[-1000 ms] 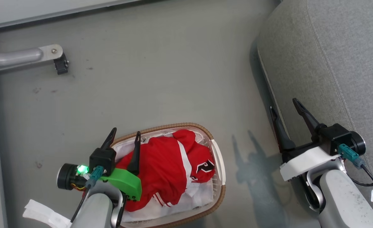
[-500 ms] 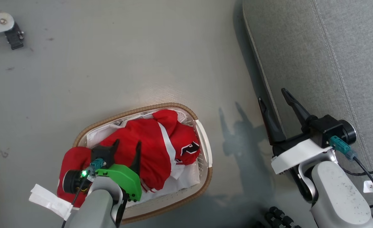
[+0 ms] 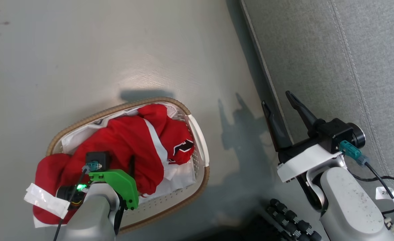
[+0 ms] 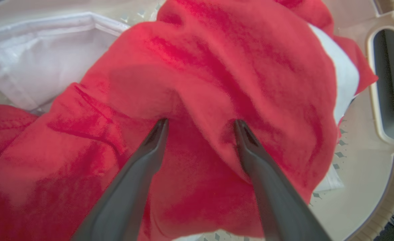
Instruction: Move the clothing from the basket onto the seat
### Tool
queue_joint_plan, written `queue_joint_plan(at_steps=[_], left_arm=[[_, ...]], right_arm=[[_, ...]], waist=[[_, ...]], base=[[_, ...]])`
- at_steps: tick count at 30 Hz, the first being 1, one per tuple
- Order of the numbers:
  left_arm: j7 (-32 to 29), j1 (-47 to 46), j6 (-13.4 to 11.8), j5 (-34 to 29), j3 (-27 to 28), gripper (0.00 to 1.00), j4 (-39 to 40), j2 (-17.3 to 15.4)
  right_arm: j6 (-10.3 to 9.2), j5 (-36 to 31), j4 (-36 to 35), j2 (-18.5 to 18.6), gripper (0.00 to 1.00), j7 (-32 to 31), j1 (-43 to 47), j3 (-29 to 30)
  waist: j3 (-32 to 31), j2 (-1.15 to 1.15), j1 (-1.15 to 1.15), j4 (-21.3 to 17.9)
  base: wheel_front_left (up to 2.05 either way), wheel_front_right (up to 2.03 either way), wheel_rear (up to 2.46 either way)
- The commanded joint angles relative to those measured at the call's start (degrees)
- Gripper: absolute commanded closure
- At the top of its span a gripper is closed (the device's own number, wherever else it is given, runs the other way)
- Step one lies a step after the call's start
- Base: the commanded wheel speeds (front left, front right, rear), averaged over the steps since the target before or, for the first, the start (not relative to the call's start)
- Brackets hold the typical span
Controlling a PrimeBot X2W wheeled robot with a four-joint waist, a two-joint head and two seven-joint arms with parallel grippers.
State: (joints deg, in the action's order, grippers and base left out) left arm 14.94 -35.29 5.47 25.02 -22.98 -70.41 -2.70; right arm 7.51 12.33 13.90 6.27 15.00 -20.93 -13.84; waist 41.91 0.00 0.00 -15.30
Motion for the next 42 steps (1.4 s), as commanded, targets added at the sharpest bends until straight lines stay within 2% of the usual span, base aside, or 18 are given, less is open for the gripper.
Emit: queue_joint_plan(at_steps=[1,9,11,12,19,24,32,38,42], left_arm=[[0.02,-1.51,-0.41,0.36,0.08,0.00,-0.56,-0.39],[0.14,-3.89,-0.76,2.08,1.48,0.00,-2.43,-1.21],[0.16,-4.23,-0.45,2.05,1.23,0.76,-2.71,-1.29],[0.17,-4.35,-0.25,2.01,1.00,1.00,-2.78,-1.22],[0.28,-2.03,0.95,3.23,0.89,1.00,-2.86,-0.69],[0.21,1.05,1.11,3.76,1.71,1.00,-0.08,-0.55],[0.22,8.15,1.32,2.78,3.80,1.00,7.15,-0.42],[0.22,14.14,1.44,1.01,4.76,1.00,12.40,-0.28],[0.22,18.10,1.64,1.99,5.19,1.00,17.63,-0.25]], right_arm=[[-0.04,0.41,-0.02,-0.11,0.00,0.27,-1.03,-0.06],[-0.04,0.02,-1.30,-1.22,0.00,0.27,-1.48,0.40],[-0.04,-0.04,-1.42,-1.37,0.00,0.27,-1.56,0.47],[-0.04,-0.11,-1.40,-1.44,0.00,0.27,-1.58,0.48],[-0.04,-0.22,-1.03,-1.61,0.00,0.27,-1.32,0.65],[-0.04,0.02,-0.80,-1.77,0.00,0.27,-0.51,1.19],[-0.05,0.08,0.39,-1.63,0.00,0.27,2.06,0.64],[-0.05,-0.56,1.51,-1.09,0.00,0.27,4.58,2.46],[-0.05,-0.65,1.76,-0.82,0.00,0.27,6.14,3.01]], waist=[[1.52,0.00,0.00,-1.53],[3.22,0.00,0.00,-3.25],[3.30,0.00,0.00,-3.36],[3.20,0.00,0.00,-3.34],[-0.87,0.00,0.00,-2.35],[-5.54,0.00,0.00,-1.13],[-13.92,0.00,0.00,1.82],[-20.33,0.00,0.00,4.83],[-23.85,0.00,0.00,6.71]], base=[[0.00,0.00,0.00],[0.00,0.00,0.00],[0.00,0.00,0.00],[0.00,0.00,0.00],[0.00,0.00,0.00],[0.00,0.00,0.00],[0.00,0.00,0.00],[0.00,0.00,0.00],[0.00,0.00,0.00]])
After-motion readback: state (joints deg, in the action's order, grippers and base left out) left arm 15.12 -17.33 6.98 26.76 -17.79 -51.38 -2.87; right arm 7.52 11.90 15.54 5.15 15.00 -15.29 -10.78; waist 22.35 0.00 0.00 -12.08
